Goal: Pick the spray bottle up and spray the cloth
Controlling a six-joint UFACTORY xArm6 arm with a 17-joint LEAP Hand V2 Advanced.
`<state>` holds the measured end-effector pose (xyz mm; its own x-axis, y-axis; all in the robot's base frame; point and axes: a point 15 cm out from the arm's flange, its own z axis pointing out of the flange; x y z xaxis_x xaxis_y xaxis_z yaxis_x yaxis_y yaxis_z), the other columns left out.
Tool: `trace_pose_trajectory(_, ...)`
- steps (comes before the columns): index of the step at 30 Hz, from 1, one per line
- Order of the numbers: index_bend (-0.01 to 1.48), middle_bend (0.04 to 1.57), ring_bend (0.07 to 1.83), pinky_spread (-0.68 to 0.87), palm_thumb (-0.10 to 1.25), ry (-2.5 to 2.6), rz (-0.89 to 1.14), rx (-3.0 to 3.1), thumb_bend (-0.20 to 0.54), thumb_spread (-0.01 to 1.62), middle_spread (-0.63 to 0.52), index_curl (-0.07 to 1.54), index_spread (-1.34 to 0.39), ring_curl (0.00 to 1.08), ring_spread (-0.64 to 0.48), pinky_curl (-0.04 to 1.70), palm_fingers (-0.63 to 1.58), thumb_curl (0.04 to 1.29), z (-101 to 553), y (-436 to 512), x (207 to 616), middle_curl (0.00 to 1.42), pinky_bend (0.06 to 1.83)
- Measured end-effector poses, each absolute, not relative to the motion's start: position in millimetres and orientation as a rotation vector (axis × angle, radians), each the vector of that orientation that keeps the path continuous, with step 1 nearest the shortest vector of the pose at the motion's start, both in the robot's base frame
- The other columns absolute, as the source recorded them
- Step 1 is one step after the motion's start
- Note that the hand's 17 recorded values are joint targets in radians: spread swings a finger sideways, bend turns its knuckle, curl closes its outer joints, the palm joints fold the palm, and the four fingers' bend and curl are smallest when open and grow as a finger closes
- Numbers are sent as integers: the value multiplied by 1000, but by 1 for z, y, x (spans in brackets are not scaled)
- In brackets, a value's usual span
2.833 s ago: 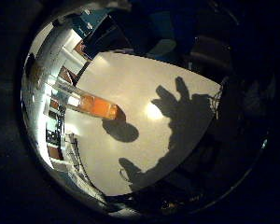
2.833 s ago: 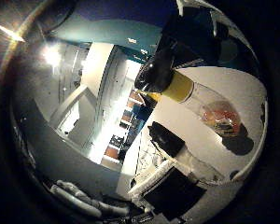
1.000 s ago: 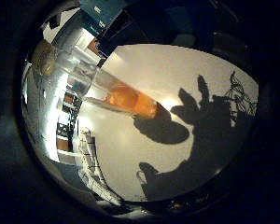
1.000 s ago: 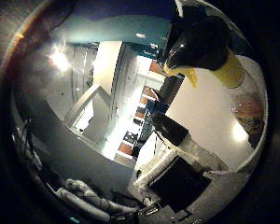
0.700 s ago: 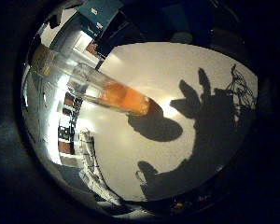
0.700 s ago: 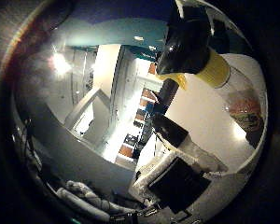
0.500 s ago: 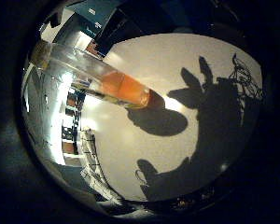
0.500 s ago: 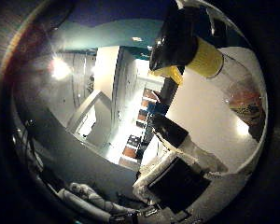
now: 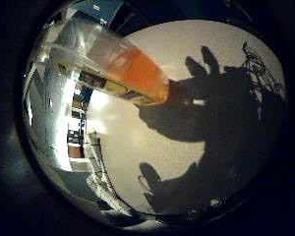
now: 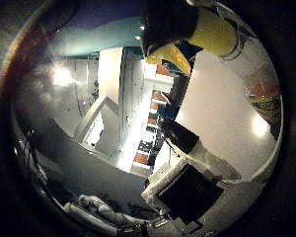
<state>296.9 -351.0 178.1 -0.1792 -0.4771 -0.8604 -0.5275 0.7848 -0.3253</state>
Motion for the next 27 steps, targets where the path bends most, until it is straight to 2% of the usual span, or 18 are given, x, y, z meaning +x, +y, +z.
trace_pose_trajectory(6, 205, 527, 767, 224, 674, 1814, 82, -797, -21, 1055, -44, 384, -152, 365, -6, 194, 517, 356, 176, -339, 320, 532, 472)
trace_pose_trajectory(11, 364, 689, 964, 80, 743, 1842, 60, -795, -15, 1033, -190, 506, -297, 455, -198, 144, 799, 366, 167, -341, 338, 648, 474)
trace_pose_trajectory(17, 483, 797, 1091, -257, 869, 1837, 46, -766, -12, 987, -275, 699, -418, 555, -285, 263, 1052, 387, 166, -341, 352, 793, 897)
trace_pose_trajectory(19, 522, 828, 1127, -307, 901, 1833, 49, -759, -14, 965, -291, 765, -438, 584, -283, 318, 1070, 397, 165, -340, 356, 836, 1004)
trace_pose_trajectory(21, 579, 868, 1190, -336, 940, 1831, 52, -761, -14, 940, -306, 857, -463, 624, -285, 387, 1072, 412, 164, -340, 357, 894, 1120)
trace_pose_trajectory(27, 747, 978, 1257, -290, 1024, 1816, 35, -780, -16, 885, -305, 1037, -467, 693, -265, 524, 1082, 476, 172, -349, 363, 1008, 1292)
